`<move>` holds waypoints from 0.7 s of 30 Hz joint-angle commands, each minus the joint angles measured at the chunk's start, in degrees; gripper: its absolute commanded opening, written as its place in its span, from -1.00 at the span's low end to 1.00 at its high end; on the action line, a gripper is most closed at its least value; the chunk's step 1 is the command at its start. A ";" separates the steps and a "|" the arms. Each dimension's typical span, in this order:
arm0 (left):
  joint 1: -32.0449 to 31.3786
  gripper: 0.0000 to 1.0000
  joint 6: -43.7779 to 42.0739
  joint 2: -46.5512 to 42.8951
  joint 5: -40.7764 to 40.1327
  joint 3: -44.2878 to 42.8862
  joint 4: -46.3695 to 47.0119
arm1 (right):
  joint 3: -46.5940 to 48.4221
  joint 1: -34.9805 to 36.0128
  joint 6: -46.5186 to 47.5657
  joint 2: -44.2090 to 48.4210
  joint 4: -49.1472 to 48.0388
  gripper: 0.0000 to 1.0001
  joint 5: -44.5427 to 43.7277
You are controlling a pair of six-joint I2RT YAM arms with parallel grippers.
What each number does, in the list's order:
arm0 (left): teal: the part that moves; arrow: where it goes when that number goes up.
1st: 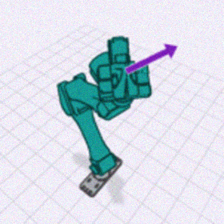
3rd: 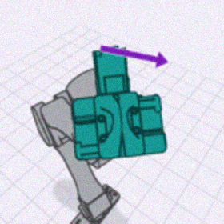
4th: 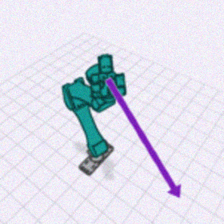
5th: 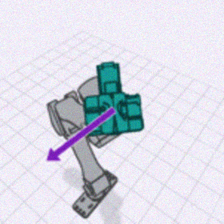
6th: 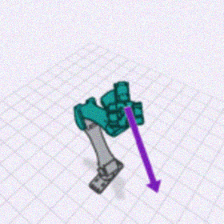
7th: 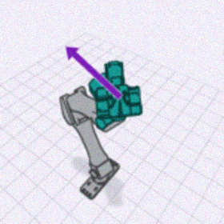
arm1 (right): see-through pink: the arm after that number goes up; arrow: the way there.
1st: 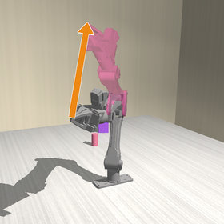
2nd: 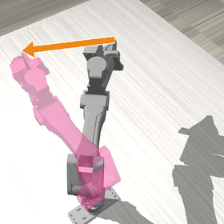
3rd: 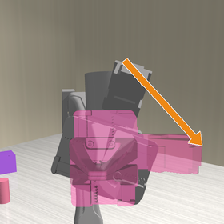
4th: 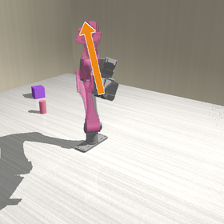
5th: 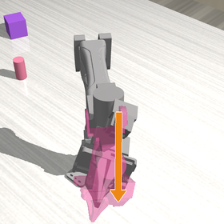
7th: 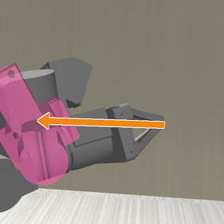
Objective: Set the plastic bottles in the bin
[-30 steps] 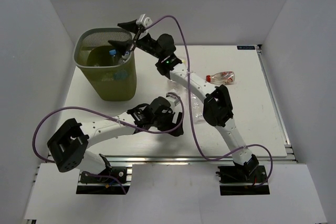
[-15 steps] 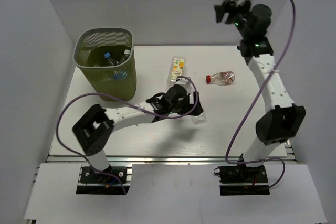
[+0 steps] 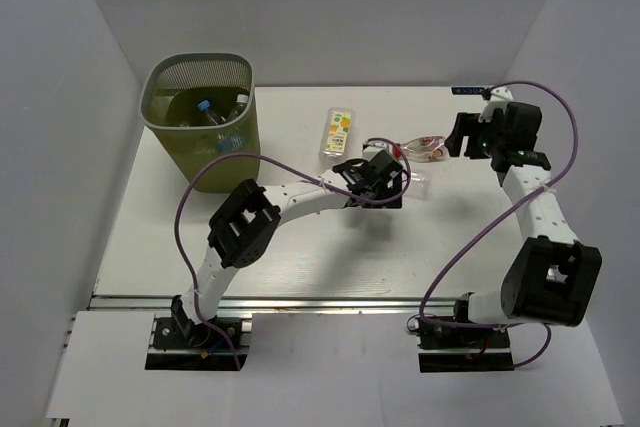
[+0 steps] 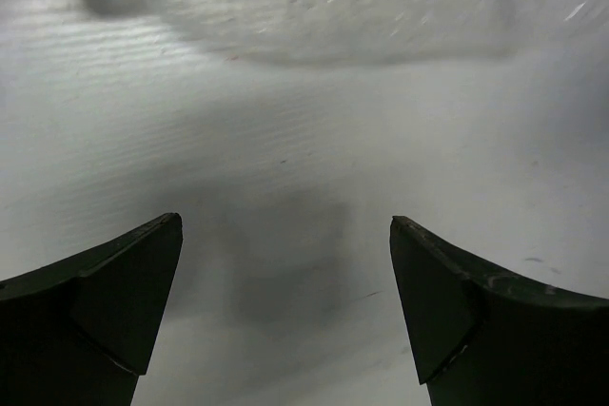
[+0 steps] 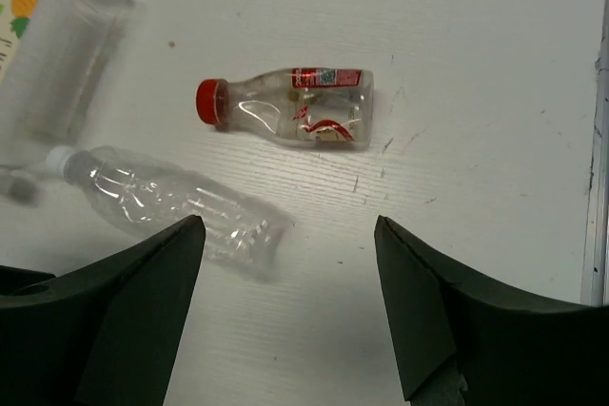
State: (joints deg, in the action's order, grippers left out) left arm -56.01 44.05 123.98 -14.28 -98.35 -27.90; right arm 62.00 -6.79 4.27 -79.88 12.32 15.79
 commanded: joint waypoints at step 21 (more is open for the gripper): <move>1.77 1.00 -15.82 -20.27 -23.33 4.21 -13.14 | 5.94 -1.65 29.05 -6.87 13.96 0.47 32.99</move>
State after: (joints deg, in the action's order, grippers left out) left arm -55.59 34.50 105.97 -28.64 -93.49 -36.56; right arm 65.01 -8.49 30.46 -86.76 24.14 43.53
